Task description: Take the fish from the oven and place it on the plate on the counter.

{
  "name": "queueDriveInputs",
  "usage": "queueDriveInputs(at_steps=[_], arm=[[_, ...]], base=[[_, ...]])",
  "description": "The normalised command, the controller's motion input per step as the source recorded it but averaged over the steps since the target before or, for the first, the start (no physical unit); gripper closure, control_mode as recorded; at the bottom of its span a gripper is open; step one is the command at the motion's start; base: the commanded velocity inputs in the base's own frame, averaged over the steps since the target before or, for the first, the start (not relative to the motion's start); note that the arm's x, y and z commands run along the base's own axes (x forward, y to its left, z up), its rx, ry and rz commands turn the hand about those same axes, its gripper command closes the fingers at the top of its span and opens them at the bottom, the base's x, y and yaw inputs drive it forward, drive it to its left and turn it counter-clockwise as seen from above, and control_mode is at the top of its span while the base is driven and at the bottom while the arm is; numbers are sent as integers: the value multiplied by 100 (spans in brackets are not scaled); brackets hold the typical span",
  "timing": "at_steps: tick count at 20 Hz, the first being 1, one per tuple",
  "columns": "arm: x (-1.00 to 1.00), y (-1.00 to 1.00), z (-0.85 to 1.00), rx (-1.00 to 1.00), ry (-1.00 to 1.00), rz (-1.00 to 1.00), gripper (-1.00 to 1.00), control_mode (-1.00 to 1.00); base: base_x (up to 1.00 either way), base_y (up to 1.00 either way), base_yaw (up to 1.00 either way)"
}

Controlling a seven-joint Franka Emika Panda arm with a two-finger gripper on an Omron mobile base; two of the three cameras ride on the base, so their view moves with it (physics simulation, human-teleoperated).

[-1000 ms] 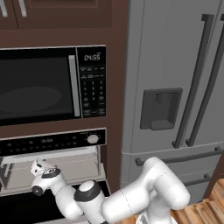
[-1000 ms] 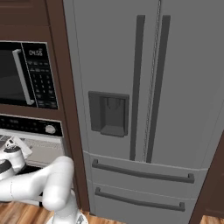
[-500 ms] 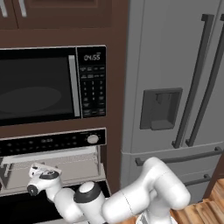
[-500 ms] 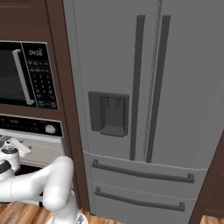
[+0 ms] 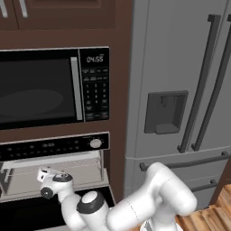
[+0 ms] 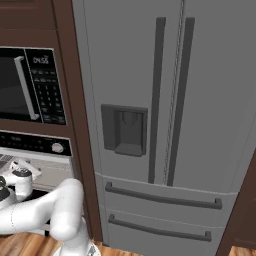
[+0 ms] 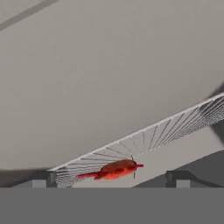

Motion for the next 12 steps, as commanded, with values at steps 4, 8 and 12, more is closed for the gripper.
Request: queueDriveInputs(at_steps=[4,8,12], arm=[[31,0,-94,33,-1,13,-100,-100],[10,8,-77,11,0,2,-100,-100],[19,16,-67,6,-2,0,-100,-100]], base=[[0,0,0],[0,0,0],[0,0,0]])
